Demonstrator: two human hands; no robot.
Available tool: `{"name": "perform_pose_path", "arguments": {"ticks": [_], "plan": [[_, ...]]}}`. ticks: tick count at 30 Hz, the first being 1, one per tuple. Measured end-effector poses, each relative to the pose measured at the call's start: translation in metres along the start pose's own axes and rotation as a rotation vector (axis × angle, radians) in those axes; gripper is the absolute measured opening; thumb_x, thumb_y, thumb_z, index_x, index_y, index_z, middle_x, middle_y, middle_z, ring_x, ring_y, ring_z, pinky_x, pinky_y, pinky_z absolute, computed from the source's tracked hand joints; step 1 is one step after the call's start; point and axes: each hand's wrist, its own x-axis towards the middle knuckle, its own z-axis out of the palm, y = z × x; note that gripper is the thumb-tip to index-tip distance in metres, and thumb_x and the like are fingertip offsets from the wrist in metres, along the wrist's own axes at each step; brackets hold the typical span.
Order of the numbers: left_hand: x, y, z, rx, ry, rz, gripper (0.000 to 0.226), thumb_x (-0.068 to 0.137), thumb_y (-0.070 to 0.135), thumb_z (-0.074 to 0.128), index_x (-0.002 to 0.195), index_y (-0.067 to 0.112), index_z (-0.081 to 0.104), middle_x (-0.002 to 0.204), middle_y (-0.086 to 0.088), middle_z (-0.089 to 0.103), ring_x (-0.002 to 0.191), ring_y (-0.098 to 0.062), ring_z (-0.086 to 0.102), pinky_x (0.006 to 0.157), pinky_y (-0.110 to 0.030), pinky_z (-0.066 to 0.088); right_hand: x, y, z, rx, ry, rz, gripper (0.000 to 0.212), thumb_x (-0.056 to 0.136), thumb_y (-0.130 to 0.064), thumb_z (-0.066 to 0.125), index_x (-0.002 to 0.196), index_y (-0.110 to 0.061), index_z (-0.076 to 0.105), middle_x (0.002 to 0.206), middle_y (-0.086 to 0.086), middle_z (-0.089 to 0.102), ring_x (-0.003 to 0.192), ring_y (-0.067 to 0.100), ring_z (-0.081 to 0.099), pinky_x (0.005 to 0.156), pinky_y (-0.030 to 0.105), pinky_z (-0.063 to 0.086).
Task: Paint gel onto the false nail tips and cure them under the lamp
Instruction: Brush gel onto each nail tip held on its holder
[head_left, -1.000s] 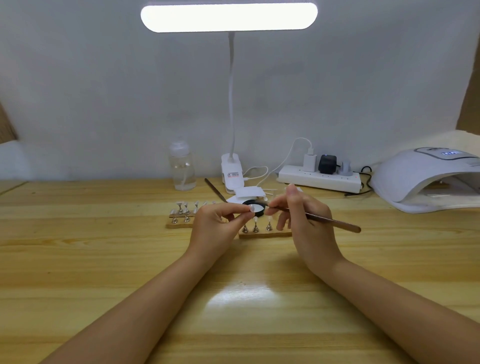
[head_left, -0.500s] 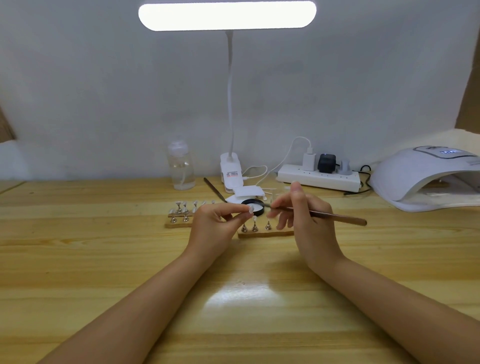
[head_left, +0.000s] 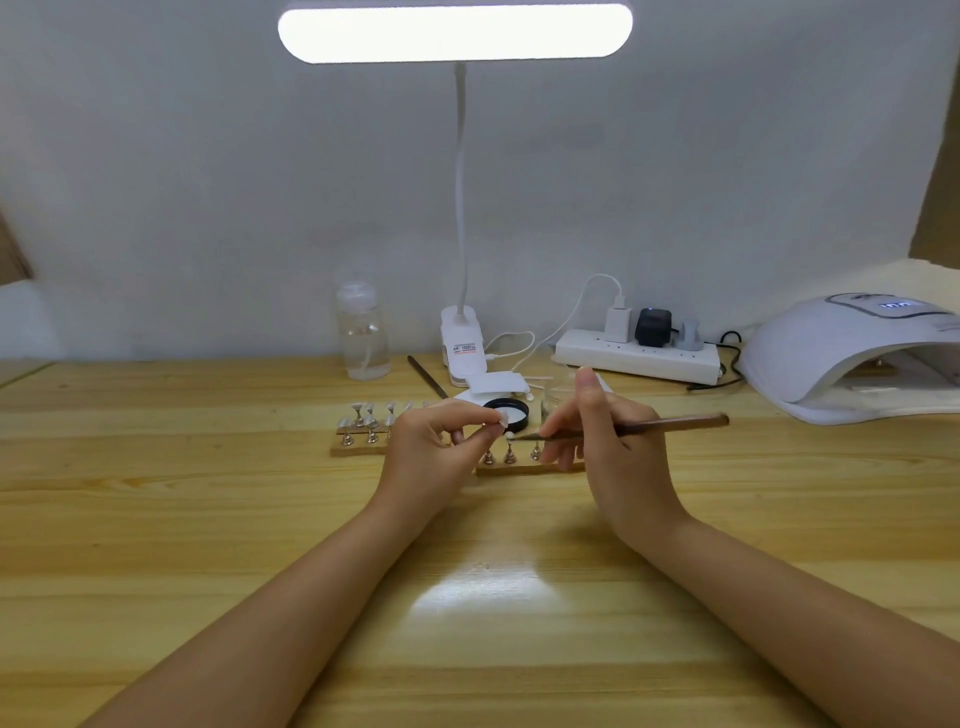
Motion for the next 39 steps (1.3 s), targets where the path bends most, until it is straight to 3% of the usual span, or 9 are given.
{"name": "perform_pose_path", "arguments": {"ticks": [3,7,11,16,22,26,28,33,39], "plan": [[0.0005,-0.0005,-0.0002,0.008,-0.005,-0.016,0.028,0.073,0.0,0.072,0.079,0.028,0.069,0.07,0.015,0.064,0.061,-0.005,0.046,0.056,-0.009,0.037,0.0004,-0.0002,0.0005,-0.059,-0.011,-0.074,0.04,0.084,-0.043,0.037,0.067,-0.019,0.063,0.06,0.001,0.064,0.048,0.004,0.054,0.054,0.013,0.045],[0.0001,0.0003,-0.0003,0.01,-0.02,-0.04,0.025,0.073,0.001,0.072,0.078,0.026,0.07,0.07,0.012,0.063,0.059,0.0,0.045,0.055,-0.009,0.036,0.0001,0.0021,-0.0001,-0.042,-0.013,-0.017,0.051,0.09,-0.049,0.041,0.059,-0.016,0.064,0.052,0.004,0.063,0.048,0.008,0.058,0.052,0.017,0.046],[-0.0004,0.0013,-0.0011,0.032,-0.03,-0.044,0.026,0.074,0.003,0.072,0.076,0.028,0.069,0.07,0.014,0.063,0.06,0.002,0.046,0.056,-0.008,0.037,0.0012,0.0032,-0.0006,-0.1,-0.025,-0.112,0.039,0.09,-0.04,0.039,0.068,-0.019,0.064,0.06,-0.005,0.063,0.048,0.005,0.056,0.054,0.015,0.046],[-0.0003,0.0022,-0.0013,0.041,-0.04,-0.052,0.024,0.075,0.004,0.071,0.079,0.027,0.069,0.071,0.014,0.063,0.062,0.001,0.047,0.058,-0.009,0.038,-0.0001,0.0026,-0.0014,-0.064,-0.009,-0.023,0.048,0.081,-0.05,0.037,0.059,-0.016,0.064,0.053,0.006,0.063,0.048,0.01,0.059,0.053,0.018,0.048],[-0.0005,0.0029,-0.0015,0.051,-0.028,-0.043,0.024,0.074,0.004,0.072,0.081,0.026,0.069,0.071,0.014,0.064,0.061,0.0,0.048,0.058,-0.009,0.039,-0.0005,0.0007,0.0008,-0.078,-0.056,-0.052,0.043,0.083,-0.044,0.039,0.067,-0.015,0.065,0.058,-0.001,0.064,0.046,0.003,0.055,0.051,0.014,0.044],[-0.0005,0.0029,-0.0009,0.055,-0.012,-0.053,0.018,0.073,0.003,0.072,0.08,0.02,0.072,0.07,0.014,0.065,0.061,0.001,0.052,0.062,-0.006,0.041,-0.0009,0.0003,-0.0007,-0.034,0.008,-0.04,0.044,0.084,-0.044,0.038,0.059,-0.017,0.064,0.052,0.005,0.062,0.045,0.011,0.054,0.054,0.022,0.047],[-0.0003,0.0025,-0.0008,0.053,0.0,-0.06,0.018,0.072,0.003,0.073,0.08,0.02,0.072,0.069,0.014,0.065,0.061,0.001,0.054,0.062,-0.006,0.042,0.0,0.0013,-0.0006,-0.058,0.006,-0.07,0.039,0.089,-0.036,0.039,0.065,-0.017,0.064,0.058,0.0,0.063,0.046,0.008,0.054,0.054,0.016,0.047],[-0.0004,0.0026,-0.001,0.063,0.005,-0.067,0.019,0.071,0.004,0.074,0.08,0.021,0.072,0.069,0.015,0.065,0.062,0.002,0.054,0.063,-0.006,0.042,-0.001,-0.0003,-0.0001,-0.019,-0.014,0.016,0.049,0.079,-0.051,0.038,0.06,-0.014,0.064,0.053,0.007,0.064,0.048,0.015,0.057,0.052,0.02,0.047],[0.0002,0.0021,-0.0004,0.066,0.011,-0.063,0.02,0.071,0.004,0.075,0.075,0.023,0.071,0.068,0.018,0.064,0.059,0.003,0.052,0.061,-0.005,0.04,-0.0001,0.0,0.0003,-0.065,-0.023,-0.04,0.042,0.085,-0.041,0.039,0.068,-0.013,0.065,0.062,0.001,0.065,0.048,0.009,0.057,0.055,0.015,0.048]]}}
